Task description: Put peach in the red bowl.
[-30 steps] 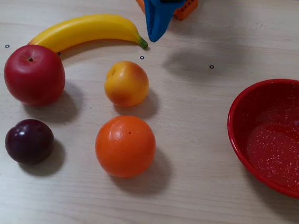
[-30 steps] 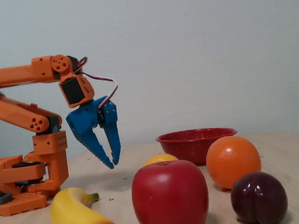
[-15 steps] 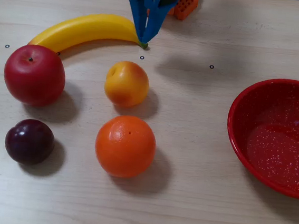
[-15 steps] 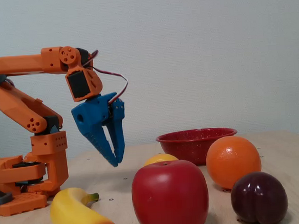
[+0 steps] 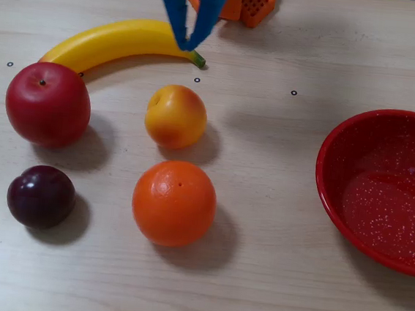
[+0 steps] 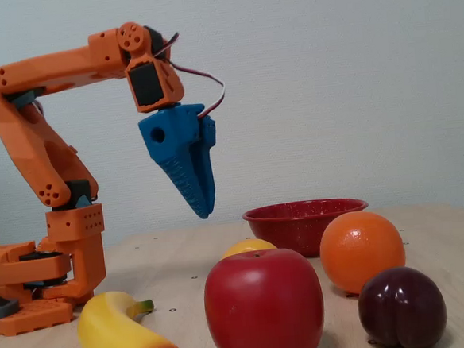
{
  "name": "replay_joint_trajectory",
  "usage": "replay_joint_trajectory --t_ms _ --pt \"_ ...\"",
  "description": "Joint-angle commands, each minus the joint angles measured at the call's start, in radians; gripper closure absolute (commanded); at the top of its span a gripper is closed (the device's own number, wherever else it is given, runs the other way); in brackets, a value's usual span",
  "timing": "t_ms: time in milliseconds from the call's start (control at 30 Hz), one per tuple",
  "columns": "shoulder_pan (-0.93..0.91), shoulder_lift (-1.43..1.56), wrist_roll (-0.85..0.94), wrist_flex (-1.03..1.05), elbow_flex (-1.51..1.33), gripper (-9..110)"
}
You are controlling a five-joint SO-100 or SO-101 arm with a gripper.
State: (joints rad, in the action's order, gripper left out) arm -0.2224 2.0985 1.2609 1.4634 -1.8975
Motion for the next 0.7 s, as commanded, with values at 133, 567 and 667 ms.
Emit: replay_joint_trajectory --t_ms 133,567,667 --pt "-0.055 -0.169 0.133 0.144 0.334 100" --pt "-0.181 -0.345 0.434 0.262 0.541 78" --pt "-0.189 -0.356 0.456 0.27 0.538 74"
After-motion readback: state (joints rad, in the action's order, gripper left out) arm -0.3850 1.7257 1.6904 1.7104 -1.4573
